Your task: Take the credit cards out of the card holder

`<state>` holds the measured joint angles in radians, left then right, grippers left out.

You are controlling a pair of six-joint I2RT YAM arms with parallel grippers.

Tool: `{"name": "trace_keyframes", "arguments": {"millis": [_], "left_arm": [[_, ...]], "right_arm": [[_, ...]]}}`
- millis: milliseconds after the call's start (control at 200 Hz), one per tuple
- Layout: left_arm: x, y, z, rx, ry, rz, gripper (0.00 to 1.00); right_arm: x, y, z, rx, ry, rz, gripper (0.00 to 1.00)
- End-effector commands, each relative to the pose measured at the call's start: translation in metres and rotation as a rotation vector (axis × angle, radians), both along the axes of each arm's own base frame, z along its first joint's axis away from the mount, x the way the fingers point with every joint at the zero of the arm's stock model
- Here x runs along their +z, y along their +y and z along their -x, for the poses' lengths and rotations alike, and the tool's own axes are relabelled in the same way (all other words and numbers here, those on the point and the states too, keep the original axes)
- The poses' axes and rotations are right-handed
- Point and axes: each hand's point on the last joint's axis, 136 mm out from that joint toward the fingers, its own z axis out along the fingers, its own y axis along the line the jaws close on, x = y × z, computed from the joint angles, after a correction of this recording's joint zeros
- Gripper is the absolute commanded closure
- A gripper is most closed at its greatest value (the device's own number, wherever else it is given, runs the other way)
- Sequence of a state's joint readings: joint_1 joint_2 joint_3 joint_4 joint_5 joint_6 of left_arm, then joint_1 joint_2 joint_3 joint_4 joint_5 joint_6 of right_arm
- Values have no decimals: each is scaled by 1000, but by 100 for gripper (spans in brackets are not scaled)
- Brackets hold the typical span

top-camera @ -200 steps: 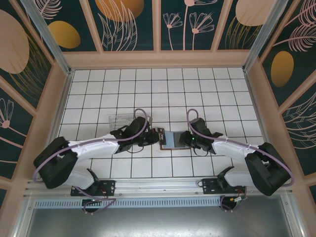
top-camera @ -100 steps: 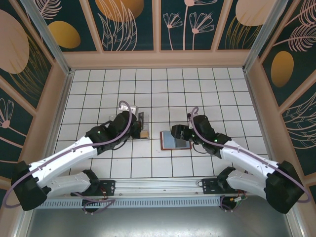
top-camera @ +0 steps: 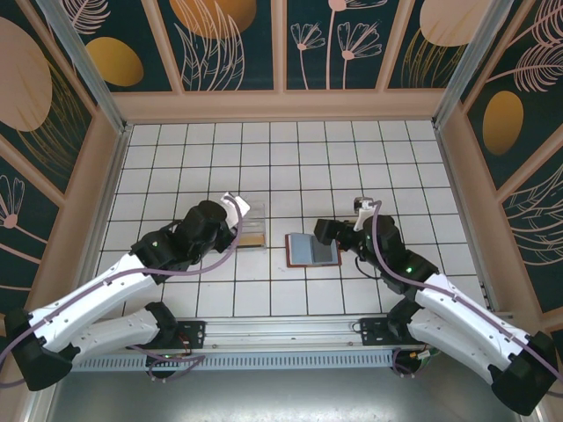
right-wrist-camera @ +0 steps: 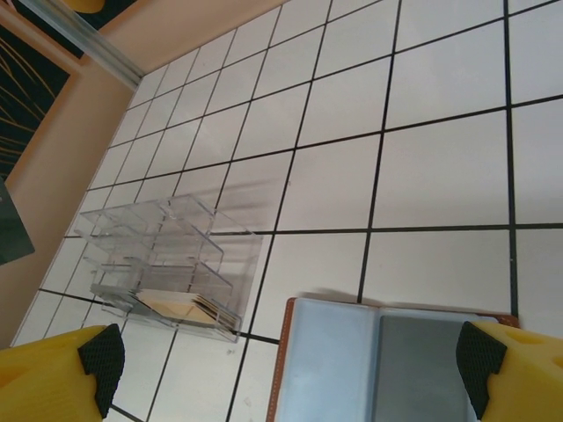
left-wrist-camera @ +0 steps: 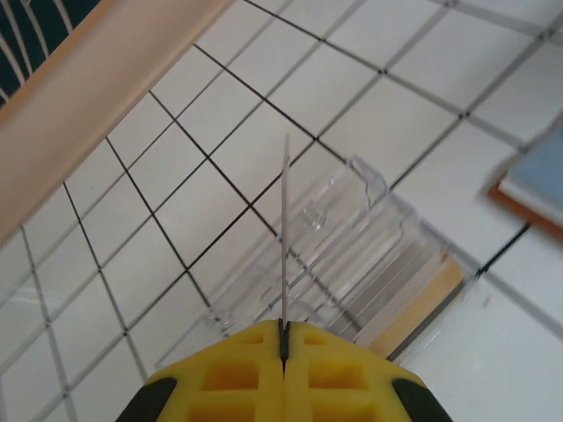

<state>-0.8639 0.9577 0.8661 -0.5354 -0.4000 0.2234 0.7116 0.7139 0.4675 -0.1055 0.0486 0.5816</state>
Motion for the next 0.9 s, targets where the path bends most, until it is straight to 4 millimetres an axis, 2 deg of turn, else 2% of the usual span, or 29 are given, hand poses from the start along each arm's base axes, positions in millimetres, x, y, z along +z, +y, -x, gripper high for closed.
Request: {"name": "trace_keyframes", "arguments": {"millis": [0, 180, 415, 556, 726, 896], "left_arm": [[-18, 12, 13, -176, 27, -273, 100], [-30, 17, 30, -293, 110, -381, 100], [-94, 44, 61, -406, 303, -585, 100], [-109, 51, 69, -433, 334, -609, 100], [-124, 62, 69, -415, 340, -662, 100], [-123, 61, 46, -362, 271, -633, 100]], "right_arm": [[-7, -6, 2, -14, -2, 28, 1], [-8, -3, 3, 0, -4, 22, 1], [-13, -2, 3, 1, 5, 18, 1], [-15, -2, 1, -6, 8, 16, 1], [-21, 2, 1, 4, 28, 17, 1], [-23, 2, 1, 1, 38, 17, 1]]}}
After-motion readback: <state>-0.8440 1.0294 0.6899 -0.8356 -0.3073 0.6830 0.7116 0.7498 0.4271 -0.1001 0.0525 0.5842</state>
